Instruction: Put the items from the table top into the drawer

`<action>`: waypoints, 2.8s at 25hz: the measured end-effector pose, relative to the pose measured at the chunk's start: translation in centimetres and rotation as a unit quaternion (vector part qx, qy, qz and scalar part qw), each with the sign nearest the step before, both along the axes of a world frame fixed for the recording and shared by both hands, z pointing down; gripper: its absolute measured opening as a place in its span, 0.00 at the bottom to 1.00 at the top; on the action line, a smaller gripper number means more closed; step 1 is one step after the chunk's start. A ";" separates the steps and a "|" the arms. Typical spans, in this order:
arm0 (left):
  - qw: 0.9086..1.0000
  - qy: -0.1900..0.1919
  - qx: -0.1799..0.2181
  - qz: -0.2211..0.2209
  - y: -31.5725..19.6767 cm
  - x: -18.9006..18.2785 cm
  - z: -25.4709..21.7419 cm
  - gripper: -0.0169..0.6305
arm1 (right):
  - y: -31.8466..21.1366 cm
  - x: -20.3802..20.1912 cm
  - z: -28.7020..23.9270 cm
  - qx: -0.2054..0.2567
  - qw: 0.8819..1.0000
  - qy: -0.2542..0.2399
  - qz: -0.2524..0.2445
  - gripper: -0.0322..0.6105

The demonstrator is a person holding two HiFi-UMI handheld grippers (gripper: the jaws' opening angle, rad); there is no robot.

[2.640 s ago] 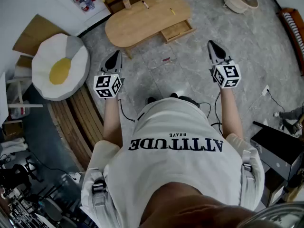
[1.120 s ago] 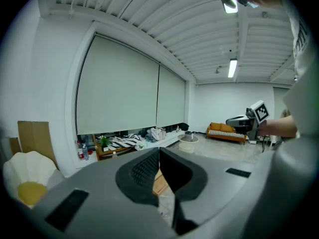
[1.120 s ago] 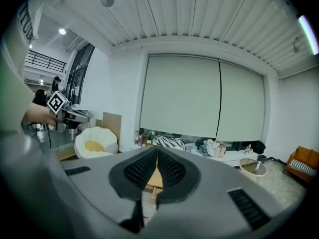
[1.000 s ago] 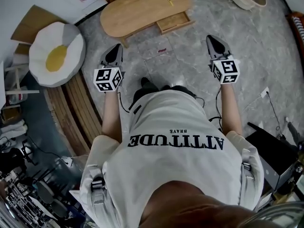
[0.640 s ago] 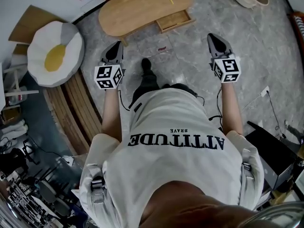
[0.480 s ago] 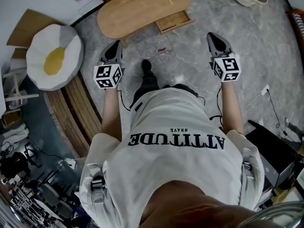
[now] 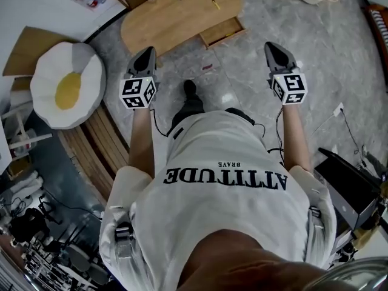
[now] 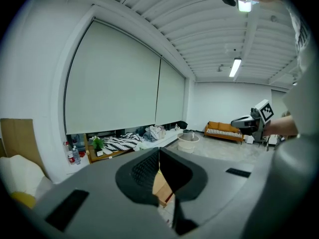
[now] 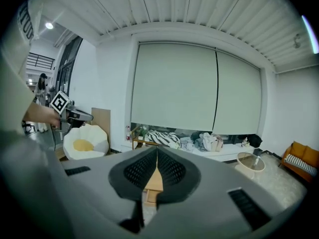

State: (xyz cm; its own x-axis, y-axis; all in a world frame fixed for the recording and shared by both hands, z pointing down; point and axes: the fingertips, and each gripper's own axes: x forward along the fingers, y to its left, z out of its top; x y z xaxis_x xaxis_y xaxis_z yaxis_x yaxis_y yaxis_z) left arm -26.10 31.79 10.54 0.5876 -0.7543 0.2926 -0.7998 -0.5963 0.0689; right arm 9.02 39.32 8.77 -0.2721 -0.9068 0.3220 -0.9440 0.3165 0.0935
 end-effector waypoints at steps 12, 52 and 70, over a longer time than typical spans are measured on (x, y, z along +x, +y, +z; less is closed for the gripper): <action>0.998 0.009 -0.016 0.054 -13.1 -1.9 1.1 0.06 | -9.0 -3.3 0.0 -0.007 0.998 0.001 0.055 0.08; 0.999 -0.010 -0.034 -0.012 -28.2 8.3 6.0 0.06 | -32.1 2.6 9.2 -0.101 0.990 0.019 -0.092 0.08; 0.989 -0.023 -0.106 -0.097 -30.8 12.1 16.2 0.06 | -43.2 4.4 22.5 -0.200 0.966 0.011 -0.164 0.08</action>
State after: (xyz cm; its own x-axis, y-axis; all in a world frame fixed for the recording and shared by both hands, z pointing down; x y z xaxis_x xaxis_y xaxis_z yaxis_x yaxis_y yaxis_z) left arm -13.95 0.96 26.73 0.4196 -0.7711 0.4789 -0.9033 -0.4064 0.1372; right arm 13.42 -3.86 31.30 -0.5129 -0.5752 0.6373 -0.7857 0.6137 -0.0785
